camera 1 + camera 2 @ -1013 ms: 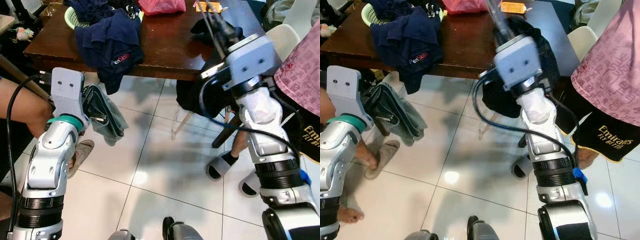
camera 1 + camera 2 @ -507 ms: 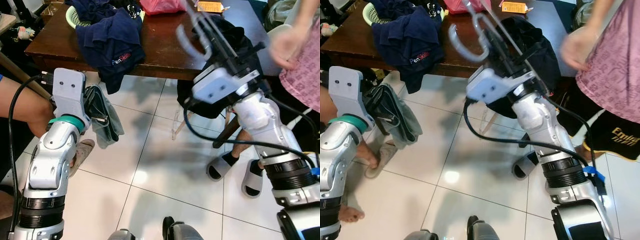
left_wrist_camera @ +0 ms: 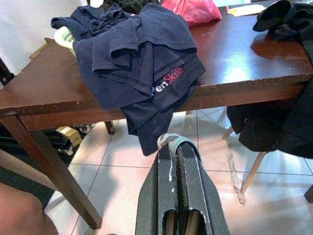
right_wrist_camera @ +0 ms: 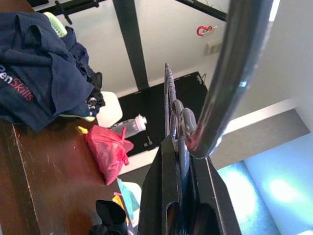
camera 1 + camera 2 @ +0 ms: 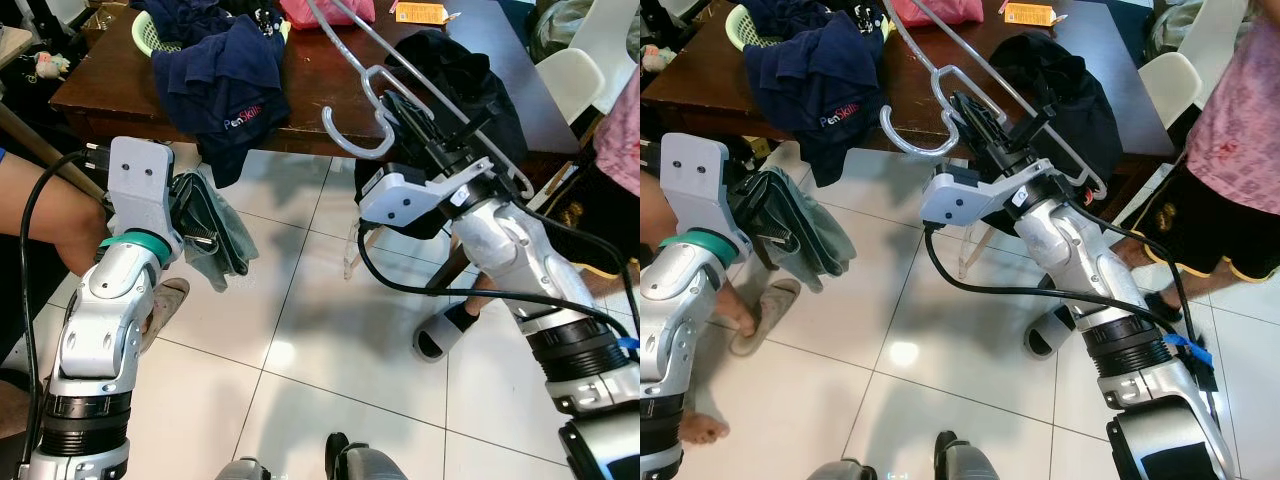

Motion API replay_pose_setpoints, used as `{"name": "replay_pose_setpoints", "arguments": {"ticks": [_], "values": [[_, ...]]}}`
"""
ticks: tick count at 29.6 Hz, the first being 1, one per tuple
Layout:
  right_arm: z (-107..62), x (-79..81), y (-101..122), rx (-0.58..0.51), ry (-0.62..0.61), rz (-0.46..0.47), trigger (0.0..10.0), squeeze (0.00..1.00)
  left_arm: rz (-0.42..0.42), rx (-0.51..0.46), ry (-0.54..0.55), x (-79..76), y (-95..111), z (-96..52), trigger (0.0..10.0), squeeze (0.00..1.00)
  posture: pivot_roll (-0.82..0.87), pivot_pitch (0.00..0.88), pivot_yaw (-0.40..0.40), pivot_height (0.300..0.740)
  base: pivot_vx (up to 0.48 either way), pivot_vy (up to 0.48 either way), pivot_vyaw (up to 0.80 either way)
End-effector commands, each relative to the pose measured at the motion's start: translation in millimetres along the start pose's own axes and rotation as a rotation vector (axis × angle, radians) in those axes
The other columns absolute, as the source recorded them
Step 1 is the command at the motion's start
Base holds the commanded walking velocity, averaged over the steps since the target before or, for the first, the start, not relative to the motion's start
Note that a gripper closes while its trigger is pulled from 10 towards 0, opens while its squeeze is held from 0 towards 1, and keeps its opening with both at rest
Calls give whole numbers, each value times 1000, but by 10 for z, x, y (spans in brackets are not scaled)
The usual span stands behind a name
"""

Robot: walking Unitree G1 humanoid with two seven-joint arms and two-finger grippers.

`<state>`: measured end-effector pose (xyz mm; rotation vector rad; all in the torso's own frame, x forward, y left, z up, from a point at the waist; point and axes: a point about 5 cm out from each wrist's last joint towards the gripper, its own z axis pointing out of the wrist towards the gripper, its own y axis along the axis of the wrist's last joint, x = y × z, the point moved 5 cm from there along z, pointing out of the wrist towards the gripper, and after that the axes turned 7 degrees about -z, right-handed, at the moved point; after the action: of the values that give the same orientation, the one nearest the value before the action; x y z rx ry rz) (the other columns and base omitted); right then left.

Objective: Hang hanger

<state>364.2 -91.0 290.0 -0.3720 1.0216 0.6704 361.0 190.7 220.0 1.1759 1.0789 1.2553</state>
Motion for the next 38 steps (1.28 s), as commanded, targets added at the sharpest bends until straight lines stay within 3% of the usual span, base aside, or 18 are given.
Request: {"name": "replay_pose_setpoints", "arguments": {"ticks": [1, 12, 14, 17, 18, 19, 20, 21, 24, 25, 26, 27, 28, 29, 30, 32, 33, 38], "values": [[8, 1, 8, -8, -5, -13, 10000, 0, -6, 7, -8, -10, -8, 3, 10000, 0, 95, 98, 6, 740, 0, 0, 0], [6, -18, -45, 15, -29, 17, 10000, 0, -2, 15, 2, 10, -30, 16, 10000, 0, 94, 93, 7, 740, 0, 0, 0], [-280, 581, -229, 114, 285, 354, 10000, 0, 39, 0, -84, 35, 101, -2, 10000, 0, 107, 105, -7, 740, 0, 0, 0], [-280, 581, -229, 114, 285, 354, 10000, 0, 39, 0, -84, 35, 101, -2, 10000, 0, 107, 105, -7, 740, 0, 0, 0], [-420, 777, -250, 151, 392, 550, 10000, 0, 66, 3, -143, 34, 143, -19, 10000, 0, 107, 117, -13, 740, 0, 0, 0], [-420, 777, -250, 151, 392, 550, 10000, 0, 66, 3, -143, 34, 143, -19, 10000, 0, 107, 117, -13, 740, 0, 0, 0], [-524, 891, -214, 152, 500, 737, 10000, 0, 104, 26, -160, 94, 126, 13, 10000, 0, 101, 121, -20, 740, 0, 0, 0], [-524, 891, -214, 152, 500, 737, 10000, 0, 104, 26, -160, 94, 126, 13, 10000, 0, 101, 121, -20, 740, 0, 0, 0], [-498, 804, -142, 99, 562, 988, 10000, 0, 53, 42, -26, 311, 138, 226, 10000, 0, 92, 119, -22, 740, 0, 0, 0], [-498, 804, -142, 99, 562, 988, 10000, 0, 53, 42, -26, 311, 138, 226, 10000, 0, 92, 119, -22, 740, 0, 0, 0], [-474, 765, -129, 89, 549, 1045, 10000, 0, 55, 38, -17, 304, 148, 257, 10000, 0, 91, 119, -22, 740, 0, 0, 0], [-474, 765, -129, 89, 549, 1045, 10000, 0, 55, 38, -17, 304, 148, 257, 10000, 0, 91, 119, -22, 740, 0, 0, 0], [-465, 725, -96, 70, 546, 1136, 10000, 0, 83, 43, -38, 268, 137, 266, 10000, 0, 90, 123, -23, 740, 0, 0, 0], [-465, 725, -96, 70, 546, 1136, 10000, 0, 83, 43, -38, 268, 137, 266, 10000, 0, 90, 123, -23, 740, 0, 0, 0], [-450, 665, -60, 45, 527, 1214, 10000, 0, 108, 69, -74, 235, 90, 254, 10000, 0, 96, 127, -22, 740, 0, 0, 0], [-450, 665, -60, 45, 527, 1214, 10000, 0, 108, 69, -74, 235, 90, 254, 10000, 0, 96, 127, -22, 740, 0, 0, 0], [-443, 604, -31, 6, 513, 1285, 10000, 0, 134, 97, -97, 242, 39, 229, 10000, 0, 96, 126, -20, 740, 0, 0, 0], [-456, 452, 109, -100, 522, 1391, 10000, 0, 156, 141, -108, 313, -28, 193, 10000, 0, 93, 147, -17, 740, 0, 0, 0]]}}
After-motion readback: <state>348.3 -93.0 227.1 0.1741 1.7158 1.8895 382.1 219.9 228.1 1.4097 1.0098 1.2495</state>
